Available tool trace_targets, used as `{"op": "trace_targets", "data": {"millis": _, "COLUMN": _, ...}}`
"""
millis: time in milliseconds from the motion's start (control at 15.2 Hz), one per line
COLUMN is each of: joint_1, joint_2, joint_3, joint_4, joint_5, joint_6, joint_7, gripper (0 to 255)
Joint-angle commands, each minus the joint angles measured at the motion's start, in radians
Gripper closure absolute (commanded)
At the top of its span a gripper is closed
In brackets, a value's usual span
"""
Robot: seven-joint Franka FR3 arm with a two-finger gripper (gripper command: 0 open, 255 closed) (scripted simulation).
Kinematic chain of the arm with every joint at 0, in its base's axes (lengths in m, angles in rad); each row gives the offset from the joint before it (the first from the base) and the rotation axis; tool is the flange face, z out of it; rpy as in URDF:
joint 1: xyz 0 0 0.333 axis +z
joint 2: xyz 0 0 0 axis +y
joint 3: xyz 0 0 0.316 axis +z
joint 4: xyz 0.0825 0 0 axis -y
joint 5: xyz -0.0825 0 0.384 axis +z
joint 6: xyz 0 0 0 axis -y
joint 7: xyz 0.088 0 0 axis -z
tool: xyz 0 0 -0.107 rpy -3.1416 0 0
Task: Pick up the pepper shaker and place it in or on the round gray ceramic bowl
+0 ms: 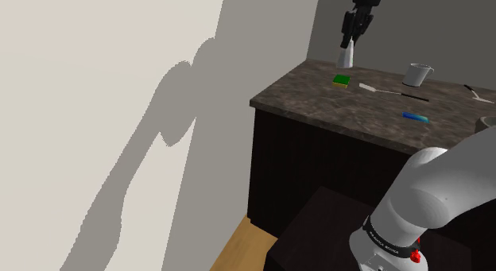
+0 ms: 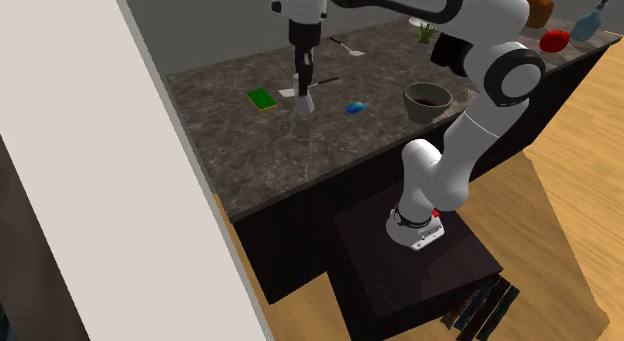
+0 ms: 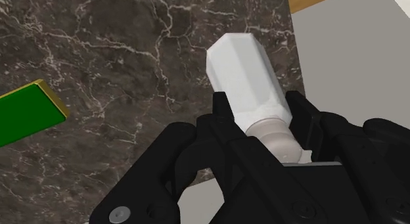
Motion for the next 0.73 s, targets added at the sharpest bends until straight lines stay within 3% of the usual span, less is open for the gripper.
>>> {"op": "trace_targets", "data": {"millis": 0, "joint_1": 0.002, "joint_2": 0.009, "joint_3": 0.002, "joint_4": 0.029, "joint_5": 0.004, "joint_6": -0.020, "joint_7": 0.002, "gripper": 255}}
{"op": "trace_targets", "data": {"millis": 660, "joint_1": -0.070, "joint_2": -0.271, "joint_3": -0.015, "joint_4": -0.114, "joint_5": -0.096, "joint_6": -0.144, "joint_7": -0.082, "gripper": 255}}
